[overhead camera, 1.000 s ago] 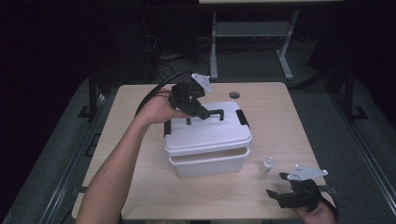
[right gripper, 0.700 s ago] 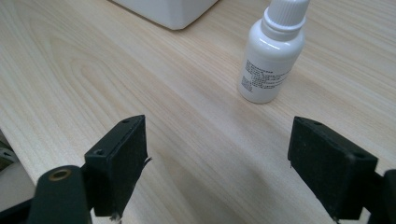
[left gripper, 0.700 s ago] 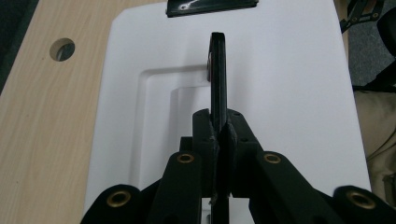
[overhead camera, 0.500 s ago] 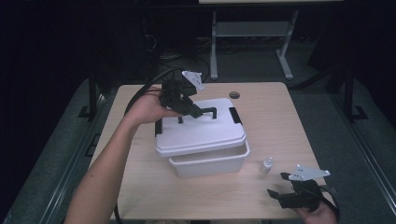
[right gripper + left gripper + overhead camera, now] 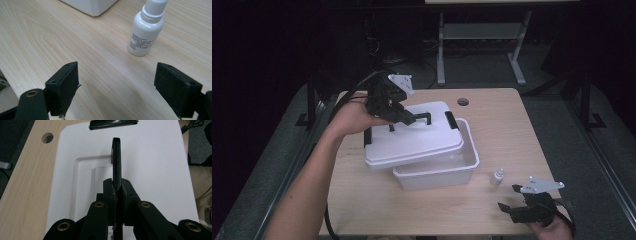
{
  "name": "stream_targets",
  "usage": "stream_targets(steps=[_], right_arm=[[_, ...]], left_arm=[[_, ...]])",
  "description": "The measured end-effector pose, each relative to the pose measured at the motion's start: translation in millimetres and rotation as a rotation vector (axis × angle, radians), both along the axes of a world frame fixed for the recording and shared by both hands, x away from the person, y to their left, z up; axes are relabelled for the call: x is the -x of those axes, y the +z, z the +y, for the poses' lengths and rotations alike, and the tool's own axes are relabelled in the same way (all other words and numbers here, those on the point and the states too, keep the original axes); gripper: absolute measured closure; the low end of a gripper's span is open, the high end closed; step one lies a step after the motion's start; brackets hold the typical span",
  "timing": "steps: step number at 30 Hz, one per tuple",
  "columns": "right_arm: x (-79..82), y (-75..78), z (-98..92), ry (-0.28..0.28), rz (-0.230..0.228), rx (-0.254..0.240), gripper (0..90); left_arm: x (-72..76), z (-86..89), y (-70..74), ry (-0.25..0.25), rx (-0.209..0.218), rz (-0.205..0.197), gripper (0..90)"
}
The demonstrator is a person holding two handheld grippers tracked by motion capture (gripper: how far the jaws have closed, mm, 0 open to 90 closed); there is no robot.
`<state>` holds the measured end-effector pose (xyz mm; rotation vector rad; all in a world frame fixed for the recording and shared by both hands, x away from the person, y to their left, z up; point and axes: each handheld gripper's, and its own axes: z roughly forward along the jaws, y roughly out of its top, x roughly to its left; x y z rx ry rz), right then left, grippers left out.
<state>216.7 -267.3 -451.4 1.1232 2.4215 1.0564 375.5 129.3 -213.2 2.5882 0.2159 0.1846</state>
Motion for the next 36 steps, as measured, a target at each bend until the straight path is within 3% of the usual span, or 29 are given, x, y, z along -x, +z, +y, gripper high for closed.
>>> stream_targets(steps=[18,36], right_arm=[[-0.2,0.5,0.7,0.001,0.002,0.005,18.9],[-1.6,0.6,1.0,0.003,0.001,0.023,19.0]], left_arm=[[13.7,33.5,3.6,0.053,0.003,-0.01,84.3],[31.2,84.0,2.6,0.138,0.022,-0.017,84.3]])
